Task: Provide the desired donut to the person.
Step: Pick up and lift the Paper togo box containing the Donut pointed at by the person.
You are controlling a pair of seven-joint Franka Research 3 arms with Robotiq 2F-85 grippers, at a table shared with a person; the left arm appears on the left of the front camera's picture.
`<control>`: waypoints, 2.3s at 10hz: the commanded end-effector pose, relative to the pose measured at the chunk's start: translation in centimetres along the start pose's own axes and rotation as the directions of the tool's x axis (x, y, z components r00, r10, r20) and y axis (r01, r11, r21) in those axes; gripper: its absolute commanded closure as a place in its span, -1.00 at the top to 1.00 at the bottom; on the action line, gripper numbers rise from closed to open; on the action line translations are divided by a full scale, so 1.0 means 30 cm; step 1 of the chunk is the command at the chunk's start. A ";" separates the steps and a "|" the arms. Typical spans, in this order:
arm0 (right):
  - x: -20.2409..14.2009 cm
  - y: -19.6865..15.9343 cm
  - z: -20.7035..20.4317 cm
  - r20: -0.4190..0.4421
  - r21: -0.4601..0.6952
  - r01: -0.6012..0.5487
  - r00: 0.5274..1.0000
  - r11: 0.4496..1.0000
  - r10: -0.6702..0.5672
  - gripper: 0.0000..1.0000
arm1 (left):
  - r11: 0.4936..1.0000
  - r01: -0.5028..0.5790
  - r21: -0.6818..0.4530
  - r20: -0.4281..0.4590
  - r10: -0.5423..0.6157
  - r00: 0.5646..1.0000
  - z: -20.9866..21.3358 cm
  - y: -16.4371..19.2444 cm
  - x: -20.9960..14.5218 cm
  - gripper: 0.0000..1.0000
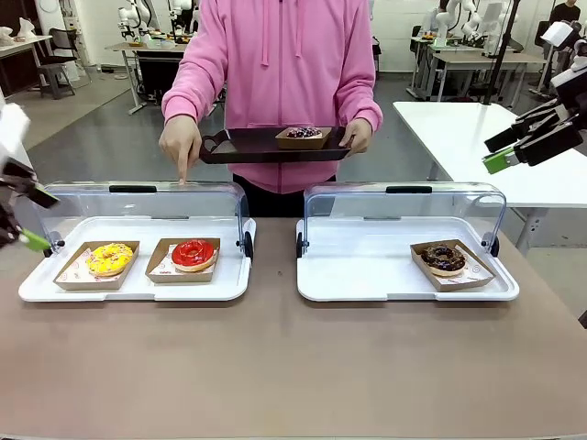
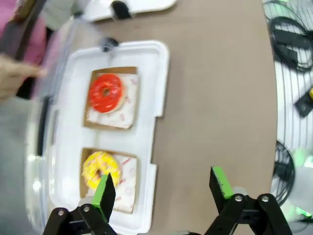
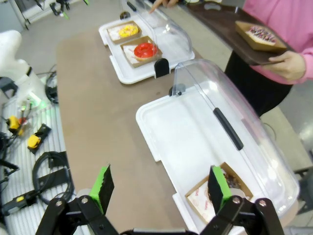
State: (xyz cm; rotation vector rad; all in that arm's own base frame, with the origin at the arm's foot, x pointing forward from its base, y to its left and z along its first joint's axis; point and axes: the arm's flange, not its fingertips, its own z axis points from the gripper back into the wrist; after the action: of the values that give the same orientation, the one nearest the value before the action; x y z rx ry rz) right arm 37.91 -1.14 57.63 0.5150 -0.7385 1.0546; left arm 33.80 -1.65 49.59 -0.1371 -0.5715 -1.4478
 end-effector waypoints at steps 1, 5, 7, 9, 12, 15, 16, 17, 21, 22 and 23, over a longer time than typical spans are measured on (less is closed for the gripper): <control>-0.003 -0.002 -0.001 0.002 0.000 -0.012 1.000 1.000 0.012 1.00 | 0.979 0.194 -0.057 -0.062 -0.197 0.978 -0.225 -0.042 0.029 1.00; -0.003 -0.002 -0.001 0.002 0.000 -0.012 1.000 1.000 0.012 1.00 | 0.989 0.142 -0.045 -0.164 -0.148 0.975 -0.552 0.013 0.100 1.00; -0.003 -0.002 -0.001 0.002 0.000 -0.012 1.000 1.000 0.012 1.00 | 0.996 0.084 -0.035 -0.199 -0.089 0.976 -0.623 0.065 0.103 1.00; -0.003 -0.002 -0.001 0.002 0.000 -0.012 1.000 1.000 0.012 1.00 | 0.998 0.057 -0.014 -0.212 -0.059 0.975 -0.648 0.107 0.105 1.00; -0.003 -0.002 -0.001 0.002 0.000 -0.012 1.000 1.000 0.012 1.00 | 0.998 0.055 0.011 -0.227 -0.051 0.973 -0.686 0.147 0.092 1.00; -0.003 -0.002 -0.001 0.002 0.000 -0.012 1.000 1.000 0.012 1.00 | 0.997 0.069 0.015 -0.232 -0.064 0.971 -0.729 0.194 0.087 1.00; -0.003 -0.002 -0.001 0.002 0.000 -0.012 1.000 1.000 0.012 1.00 | 0.998 0.066 0.011 -0.240 -0.062 0.969 -0.736 0.195 0.084 1.00; -0.003 -0.002 -0.001 0.002 0.000 -0.012 1.000 1.000 0.012 1.00 | 0.997 0.075 0.007 -0.244 -0.071 0.967 -0.737 0.196 0.083 0.46; -0.003 -0.002 -0.001 0.002 0.000 -0.012 1.000 1.000 0.012 1.00 | 0.998 0.067 -0.008 -0.261 -0.067 0.963 -0.736 0.197 0.077 -1.00; -0.003 -0.002 -0.001 0.002 0.000 -0.012 1.000 1.000 0.012 1.00 | 0.998 0.065 -0.012 -0.262 -0.066 0.963 -0.738 0.198 0.079 -1.00; -0.003 -0.002 -0.001 0.002 0.000 -0.012 1.000 1.000 0.012 1.00 | 0.998 0.062 -0.018 -0.261 -0.065 0.963 -0.738 0.198 0.077 -0.82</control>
State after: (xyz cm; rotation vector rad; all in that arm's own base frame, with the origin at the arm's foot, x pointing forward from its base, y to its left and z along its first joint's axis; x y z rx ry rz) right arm 37.90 -1.15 57.68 0.5146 -0.7395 1.0549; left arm 45.53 -12.10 32.91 0.0693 -0.3721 -1.5078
